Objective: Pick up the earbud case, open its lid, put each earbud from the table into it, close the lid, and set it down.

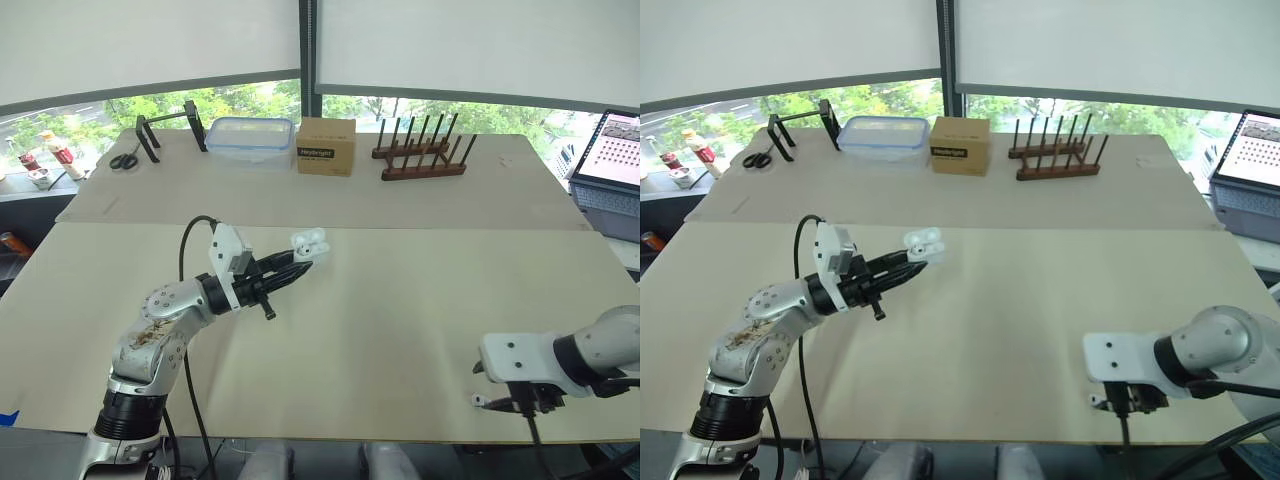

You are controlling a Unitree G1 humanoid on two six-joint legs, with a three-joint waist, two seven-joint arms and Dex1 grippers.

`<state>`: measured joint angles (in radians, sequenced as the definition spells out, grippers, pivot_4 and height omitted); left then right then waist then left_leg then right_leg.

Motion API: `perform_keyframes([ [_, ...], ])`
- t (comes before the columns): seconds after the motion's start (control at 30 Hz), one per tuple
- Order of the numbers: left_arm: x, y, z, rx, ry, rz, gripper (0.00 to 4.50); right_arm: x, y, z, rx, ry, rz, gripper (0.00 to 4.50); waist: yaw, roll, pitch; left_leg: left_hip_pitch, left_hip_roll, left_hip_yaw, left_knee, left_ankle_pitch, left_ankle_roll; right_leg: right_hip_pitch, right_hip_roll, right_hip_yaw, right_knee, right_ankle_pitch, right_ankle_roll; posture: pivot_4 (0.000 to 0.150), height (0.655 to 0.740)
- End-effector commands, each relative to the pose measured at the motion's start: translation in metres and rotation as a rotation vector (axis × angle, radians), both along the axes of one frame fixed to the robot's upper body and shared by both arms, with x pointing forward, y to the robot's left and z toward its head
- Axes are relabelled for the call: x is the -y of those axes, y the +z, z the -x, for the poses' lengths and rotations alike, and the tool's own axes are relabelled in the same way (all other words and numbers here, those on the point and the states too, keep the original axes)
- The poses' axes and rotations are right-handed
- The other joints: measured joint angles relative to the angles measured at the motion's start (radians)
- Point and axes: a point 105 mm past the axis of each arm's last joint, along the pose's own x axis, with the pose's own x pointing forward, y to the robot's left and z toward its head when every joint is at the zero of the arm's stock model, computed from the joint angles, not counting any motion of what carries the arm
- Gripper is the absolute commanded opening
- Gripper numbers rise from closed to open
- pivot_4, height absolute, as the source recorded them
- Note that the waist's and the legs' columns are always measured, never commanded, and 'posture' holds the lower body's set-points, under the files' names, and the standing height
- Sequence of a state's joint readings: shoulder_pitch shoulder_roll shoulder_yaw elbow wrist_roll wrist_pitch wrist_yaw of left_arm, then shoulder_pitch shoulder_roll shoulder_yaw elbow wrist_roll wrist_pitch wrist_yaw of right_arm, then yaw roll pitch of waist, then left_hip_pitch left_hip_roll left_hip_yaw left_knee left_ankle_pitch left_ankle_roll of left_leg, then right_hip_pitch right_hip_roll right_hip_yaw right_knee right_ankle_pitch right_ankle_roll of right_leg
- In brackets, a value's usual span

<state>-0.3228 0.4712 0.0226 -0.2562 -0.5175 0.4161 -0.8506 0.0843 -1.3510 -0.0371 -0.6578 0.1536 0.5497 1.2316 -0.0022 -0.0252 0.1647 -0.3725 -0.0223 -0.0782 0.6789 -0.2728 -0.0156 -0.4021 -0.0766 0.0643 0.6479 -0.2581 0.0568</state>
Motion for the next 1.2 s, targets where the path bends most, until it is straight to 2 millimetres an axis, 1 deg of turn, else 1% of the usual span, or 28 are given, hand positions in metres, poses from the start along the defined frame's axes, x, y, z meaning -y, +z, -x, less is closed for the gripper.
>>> perform_keyframes([
  [0.03, 0.004, 0.012, 0.006, 0.05, -0.023, 0.016, 0.52, -0.002, -0.007, 0.004, -0.007, -0.039, 0.027, 2.7, 0.002, 0.0, 0.0, -0.001, 0.0, 0.0, 0.0, 0.0, 0.0, 0.0, 0.0, 0.0, 0.0, 0.0, 0.0, 0.15, 0.74],
  [0.1, 0.003, 0.012, 0.005, 0.05, -0.022, 0.015, 0.52, 0.001, -0.014, 0.007, -0.029, -0.049, 0.04, 2.7, 0.002, 0.0, 0.0, -0.001, 0.0, 0.0, 0.0, 0.0, 0.0, -0.001, 0.0, 0.0, -0.001, 0.0, 0.0, 0.15, 0.74],
  [0.2, 0.003, 0.012, 0.005, 0.051, -0.021, 0.014, 0.52, 0.002, -0.02, 0.006, -0.03, -0.065, 0.04, 2.7, 0.002, 0.0, 0.0, -0.001, 0.0, 0.001, 0.0, 0.0, 0.0, -0.001, 0.0, 0.0, 0.0, 0.0, 0.0, 0.15, 0.74],
  [0.5, 0.003, 0.013, 0.005, 0.052, -0.018, 0.012, 0.52, 0.002, -0.027, -0.001, -0.015, -0.085, 0.037, 2.7, 0.001, 0.0, 0.0, -0.001, 0.0, 0.001, 0.0, 0.0, 0.0, -0.001, 0.0, 0.0, 0.0, 0.0, 0.0, 0.15, 0.74],
  [0.73, 0.002, 0.014, 0.004, 0.054, -0.016, 0.01, 0.52, 0.007, -0.032, 0.001, -0.037, -0.096, 0.055, 2.7, 0.001, 0.0, 0.0, -0.001, 0.0, 0.001, 0.0, 0.0, 0.0, -0.001, 0.0, 0.0, -0.001, 0.0, 0.0, 0.15, 0.74],
  [0.8, 0.001, 0.014, 0.004, 0.055, -0.014, 0.009, 0.52, 0.011, -0.034, 0.002, -0.045, -0.105, 0.064, 2.16, 0.001, 0.0, 0.0, -0.001, 0.0, 0.001, 0.0, 0.0, 0.0, 0.0, 0.0, 0.0, -0.001, 0.0, 0.0, 0.15, 0.74],
  [0.97, 0.001, 0.014, 0.004, 0.056, -0.013, 0.009, 0.52, 0.012, -0.034, 0.002, -0.047, -0.103, 0.065, 0.46, 0.0, -0.002, 0.0, 0.0, 0.0, 0.001, 0.0, 0.0, 0.0, 0.001, 0.0, 0.0, -0.001, 0.0, 0.0, 0.15, 0.74],
  [1.0, 0.001, 0.014, 0.004, 0.056, -0.013, 0.01, 0.52, 0.011, -0.034, 0.002, -0.044, -0.101, 0.061, 0.32, 0.0, -0.002, 0.0, 0.0, 0.0, 0.001, 0.0, 0.0, 0.0, 0.002, 0.0, 0.0, -0.001, 0.0, 0.0, 0.15, 0.74],
  [1.2, 0.001, 0.015, 0.003, 0.058, -0.012, 0.01, 0.52, 0.008, -0.032, 0.0, -0.021, -0.08, 0.048, 0.32, 0.0, -0.002, 0.0, 0.0, 0.0, 0.001, 0.0, 0.0, 0.0, 0.001, 0.0, -0.001, -0.001, 0.0, 0.0, 0.15, 0.74],
])
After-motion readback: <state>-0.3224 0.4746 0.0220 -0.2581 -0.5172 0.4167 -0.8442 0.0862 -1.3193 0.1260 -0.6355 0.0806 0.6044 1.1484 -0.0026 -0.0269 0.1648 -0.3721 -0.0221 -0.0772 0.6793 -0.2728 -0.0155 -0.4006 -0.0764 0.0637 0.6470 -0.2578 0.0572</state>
